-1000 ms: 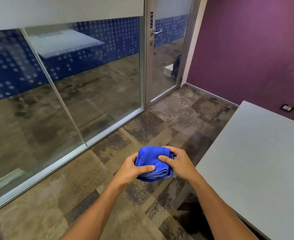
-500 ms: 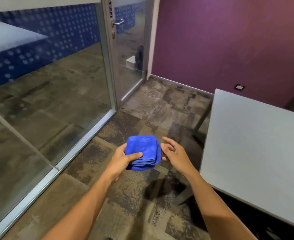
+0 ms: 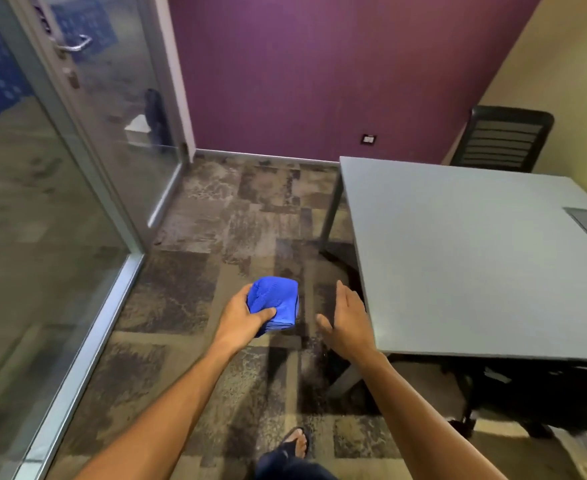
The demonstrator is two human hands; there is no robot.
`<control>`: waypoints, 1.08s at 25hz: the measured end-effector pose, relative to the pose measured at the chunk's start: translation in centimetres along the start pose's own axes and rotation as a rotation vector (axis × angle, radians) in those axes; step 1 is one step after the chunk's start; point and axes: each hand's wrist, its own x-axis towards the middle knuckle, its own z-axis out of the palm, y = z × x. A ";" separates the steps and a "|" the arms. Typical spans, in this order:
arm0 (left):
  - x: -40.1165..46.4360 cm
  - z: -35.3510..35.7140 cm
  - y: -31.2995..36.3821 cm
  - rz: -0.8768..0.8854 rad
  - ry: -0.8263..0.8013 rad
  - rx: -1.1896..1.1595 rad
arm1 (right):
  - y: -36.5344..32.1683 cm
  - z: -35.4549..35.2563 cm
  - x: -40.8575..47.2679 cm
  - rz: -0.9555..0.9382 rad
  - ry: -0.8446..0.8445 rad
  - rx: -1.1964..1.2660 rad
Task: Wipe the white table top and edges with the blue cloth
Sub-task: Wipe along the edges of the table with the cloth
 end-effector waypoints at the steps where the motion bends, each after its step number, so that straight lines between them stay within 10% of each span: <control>1: 1.3 0.5 0.2 -0.014 -0.017 0.012 | 0.4 -0.1 0.9 0.035 0.007 -0.062; 27: 24.0 4.5 -1.4 0.047 -0.498 0.269 | 3.7 2.9 0.8 0.903 0.027 0.092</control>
